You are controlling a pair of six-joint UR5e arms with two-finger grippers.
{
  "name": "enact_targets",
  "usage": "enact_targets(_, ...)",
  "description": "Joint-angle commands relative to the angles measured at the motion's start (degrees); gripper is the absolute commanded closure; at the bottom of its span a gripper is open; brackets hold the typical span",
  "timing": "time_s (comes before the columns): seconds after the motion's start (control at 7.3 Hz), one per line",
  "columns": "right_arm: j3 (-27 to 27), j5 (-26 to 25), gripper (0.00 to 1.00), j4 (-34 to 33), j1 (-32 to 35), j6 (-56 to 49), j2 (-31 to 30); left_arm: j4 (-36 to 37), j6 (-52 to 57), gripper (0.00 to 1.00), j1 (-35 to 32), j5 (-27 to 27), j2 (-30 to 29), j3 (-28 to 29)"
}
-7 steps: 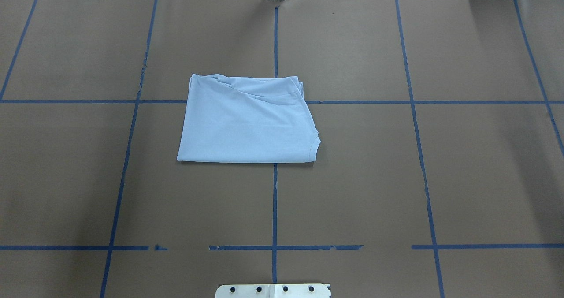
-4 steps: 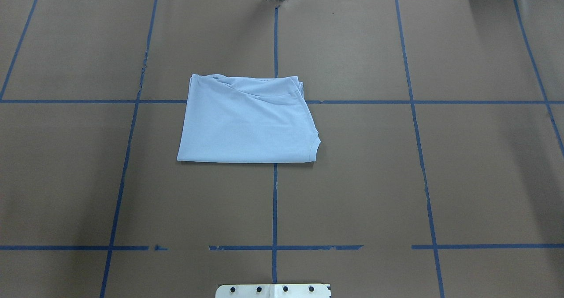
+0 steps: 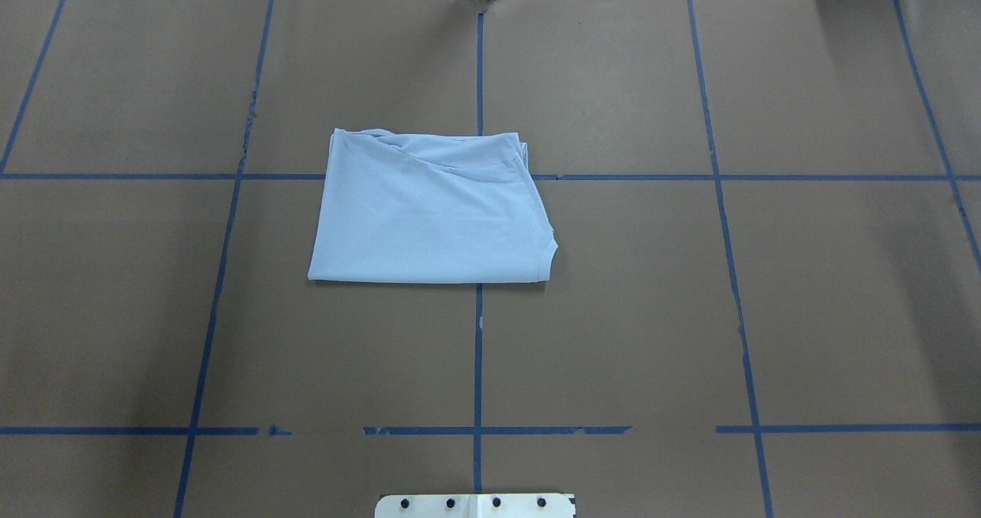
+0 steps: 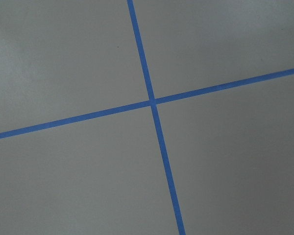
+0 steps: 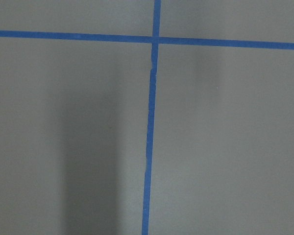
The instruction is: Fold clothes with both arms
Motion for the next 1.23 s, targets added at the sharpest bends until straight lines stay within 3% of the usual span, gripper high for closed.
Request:
enact_targets(0.0, 1.03, 1.02, 0.00, 0.05, 0.02, 0.15, -0.11, 0.04, 0.13, 0.00, 0.09, 0.06, 1.22, -0.14)
enact_targets(1.1, 4.82, 1.11, 0.00, -0.30, -0.86, 0.68, 0.07, -0.14, 0.13, 0.00, 0.27, 0.32, 0.88, -0.58)
